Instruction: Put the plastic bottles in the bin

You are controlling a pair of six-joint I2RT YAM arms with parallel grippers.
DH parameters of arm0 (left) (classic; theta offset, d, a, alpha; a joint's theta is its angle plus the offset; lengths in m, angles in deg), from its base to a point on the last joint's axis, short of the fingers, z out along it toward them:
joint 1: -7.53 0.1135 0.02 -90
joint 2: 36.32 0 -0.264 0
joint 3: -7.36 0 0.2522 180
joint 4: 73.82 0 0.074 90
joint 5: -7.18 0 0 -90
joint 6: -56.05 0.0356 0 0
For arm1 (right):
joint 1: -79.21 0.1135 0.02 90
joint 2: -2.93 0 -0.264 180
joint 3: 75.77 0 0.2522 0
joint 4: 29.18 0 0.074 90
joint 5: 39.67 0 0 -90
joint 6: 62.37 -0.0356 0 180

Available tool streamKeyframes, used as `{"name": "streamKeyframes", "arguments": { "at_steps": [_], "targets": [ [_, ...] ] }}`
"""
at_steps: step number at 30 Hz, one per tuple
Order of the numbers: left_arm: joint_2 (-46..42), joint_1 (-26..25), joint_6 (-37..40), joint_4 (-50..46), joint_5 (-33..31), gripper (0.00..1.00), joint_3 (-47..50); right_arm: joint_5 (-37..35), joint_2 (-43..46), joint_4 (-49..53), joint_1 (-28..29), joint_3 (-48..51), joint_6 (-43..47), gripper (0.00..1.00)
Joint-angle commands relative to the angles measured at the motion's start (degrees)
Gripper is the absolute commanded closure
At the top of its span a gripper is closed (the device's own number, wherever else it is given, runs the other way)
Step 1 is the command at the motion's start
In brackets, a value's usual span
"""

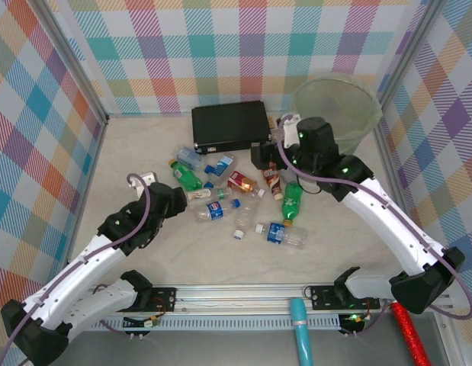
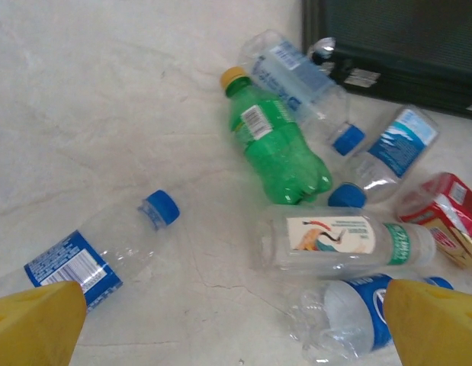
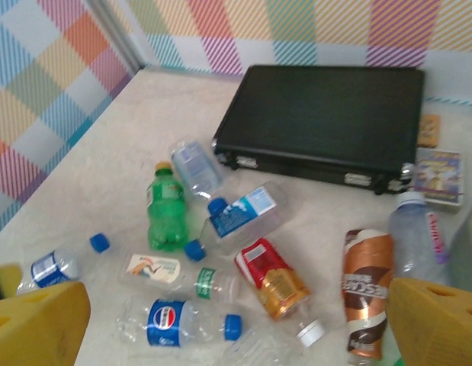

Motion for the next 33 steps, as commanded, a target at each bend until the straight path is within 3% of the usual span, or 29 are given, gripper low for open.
{"name": "streamKeyframes", "arguments": {
  "at_steps": [1, 16, 20, 33],
  "targets": [
    [2.11, 5.29, -1.31, 0.38, 4.87, 0.00, 0.82, 1.15, 1.54, -2.73, 2.48, 1.47, -1.61, 0.01],
    [16.89, 28.66, -3.63, 10.68, 9.11, 0.00, 5.30, 3.90, 2.08, -3.17, 7.14, 5.65, -2.67, 0.01],
    [20.77, 31.35, -3.18, 10.71, 7.94, 0.00, 4.55, 3.84, 3.02, -3.52, 7.30, 6.71, -2.89, 0.01],
    [16.48, 32.87, -5.19, 8.90, 25.51, 0.00, 9.30, 2.88, 4.45, -5.28, 7.32, 8.80, -2.10, 0.01]
  ]
}}
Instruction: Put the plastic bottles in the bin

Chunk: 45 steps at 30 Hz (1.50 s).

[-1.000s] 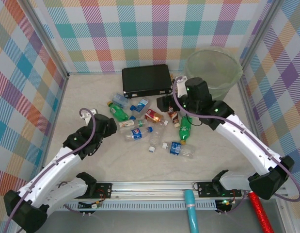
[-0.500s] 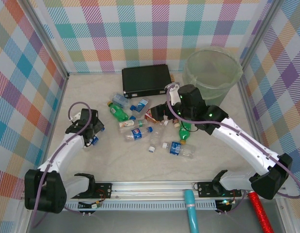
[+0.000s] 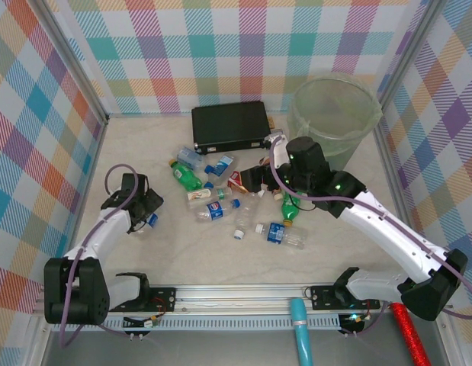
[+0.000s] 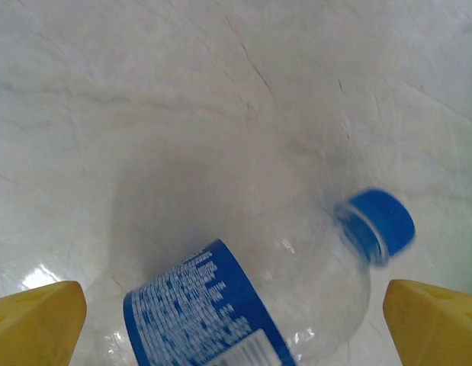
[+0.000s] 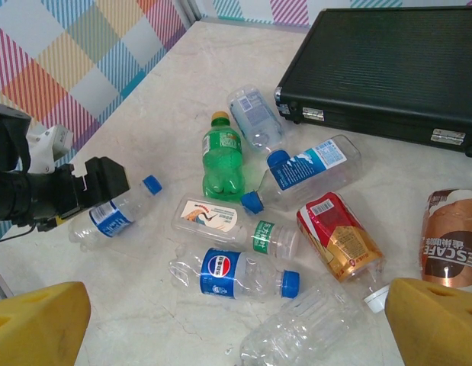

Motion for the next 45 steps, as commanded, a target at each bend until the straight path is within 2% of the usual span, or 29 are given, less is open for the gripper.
{"name": "streamKeyframes", "arguments": {
  "at_steps": [1, 5, 13, 16, 20, 25, 32, 35, 42, 45],
  "targets": [
    [-2.30, 0.23, -1.99, -1.52, 6.39, 0.00, 1.55, 0.19, 0.31, -1.96, 0.57, 0.43, 0.24, 0.01],
    [-5.04, -2.59, -2.68, -1.89, 7.34, 0.01, 2.49, 0.24, 0.13, -1.95, 0.57, 0.77, 0.11, 0.01],
    [-4.73, -9.34, -5.63, -3.17, 5.47, 0.07, 5.69, 0.53, 0.89, -2.47, 0.57, 1.44, -0.25, 0.01],
    [-3.28, -9.53, -5.83, -2.24, 4.78, 0.08, 6.86, 0.97, 0.83, -2.62, 0.57, 1.31, -0.53, 0.01],
    [-1.41, -9.86, -5.85, -0.87, 4.87, 0.16, 6.98, 1.15, 0.89, -2.23, 0.57, 1.18, -0.78, 0.01],
    [-1.70, -10.14, -5.17, -0.86, 2.85, 0.33, 6.73, 1.79, 1.21, -2.04, 0.57, 1.52, -1.31, 0.01],
    [-6.52, -11.18, -2.28, -1.53, 3.45, 0.35, 6.28, 4.76, 1.79, -4.44, 0.57, 2.32, -3.45, 0.01],
    [-10.31, -14.10, -0.73, -2.18, 2.40, 0.39, 5.04, 6.64, 1.45, -5.36, 0.57, 2.01, -4.58, 0.01],
    [-19.04, -23.61, 3.19, -3.13, -2.68, 0.39, 0.37, 11.92, 0.16, -7.49, 0.48, 1.15, -6.77, 0.00],
    [-21.96, -28.01, 6.06, -1.27, -3.21, 0.39, -0.90, 13.80, -0.78, -7.58, 0.48, 0.15, -8.01, 0.04]
  ]
}}
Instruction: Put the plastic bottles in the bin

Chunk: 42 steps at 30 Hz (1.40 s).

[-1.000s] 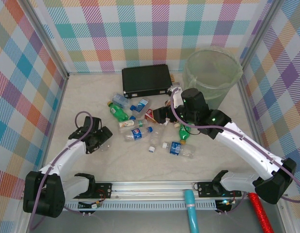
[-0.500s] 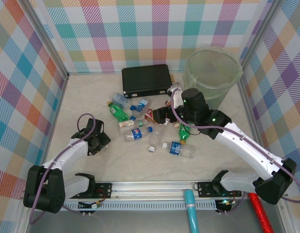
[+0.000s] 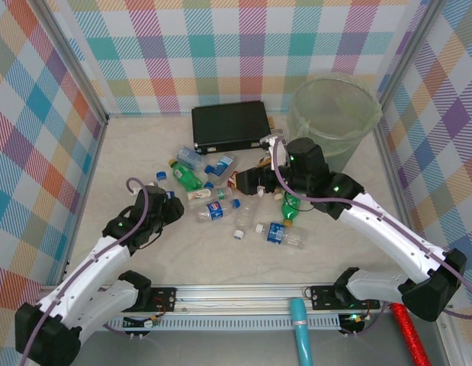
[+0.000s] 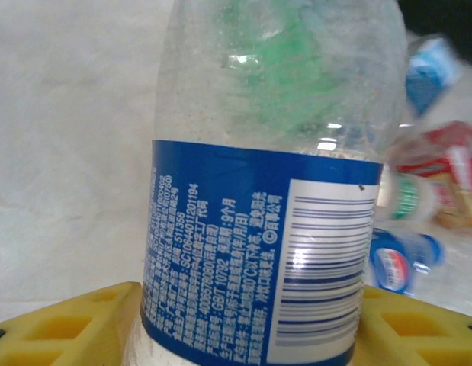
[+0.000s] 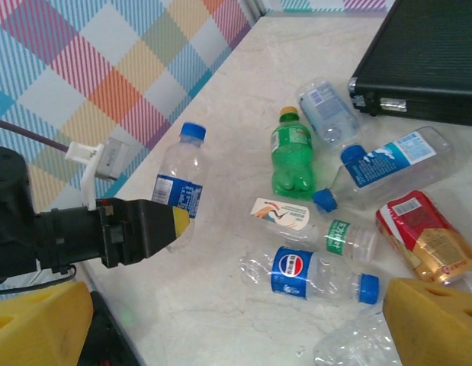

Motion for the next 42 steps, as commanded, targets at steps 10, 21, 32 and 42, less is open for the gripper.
{"name": "streamKeyframes", "arguments": {
  "at_steps": [10, 21, 32, 42],
  "targets": [
    [-1.51, -18.97, 11.73, 7.27, -3.98, 0.43, -5.47, 11.45, -6.99, -2.69, 0.15, -6.64, -6.86, 0.24],
    [0.17, -30.05, 16.16, 11.74, -6.71, 0.43, -7.07, 17.13, -14.40, -3.92, -0.62, -9.91, -11.04, 0.34],
    [0.65, -31.13, 16.49, 11.80, -5.76, 0.40, -7.78, 19.56, -18.11, -4.12, -0.73, -11.12, -11.84, 0.59],
    [1.32, -31.13, 15.51, 9.24, -10.97, 0.05, -9.36, 14.95, -15.26, -1.42, -1.49, -11.69, -9.67, 0.69]
  ]
}}
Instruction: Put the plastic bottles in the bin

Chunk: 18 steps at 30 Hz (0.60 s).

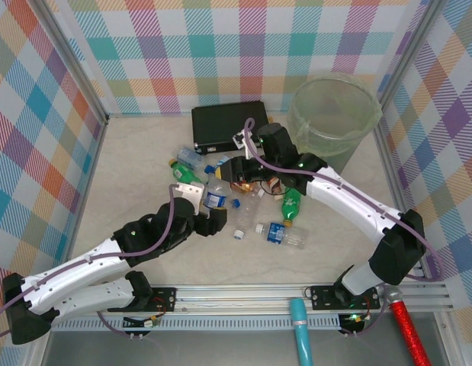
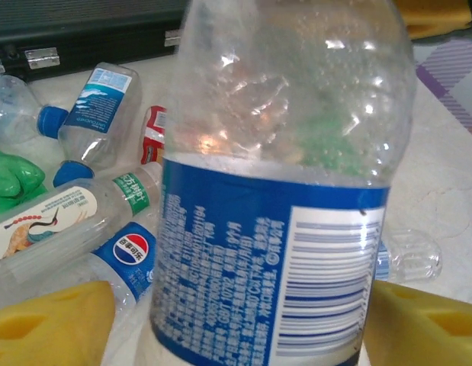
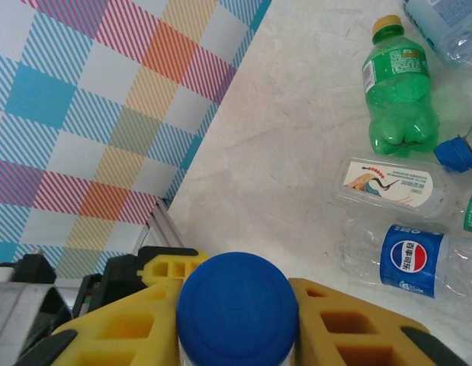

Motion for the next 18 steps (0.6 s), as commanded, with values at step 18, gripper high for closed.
{"name": "streamKeyframes", "arguments": {
  "at_steps": [18],
  "targets": [
    [-17.76, -0.51, -8.26, -14.29, -32.28, 0.00, -1.65, -24.87, 11.22, 15.28, -9.20, -11.25, 14.64, 0.69]
  ]
}}
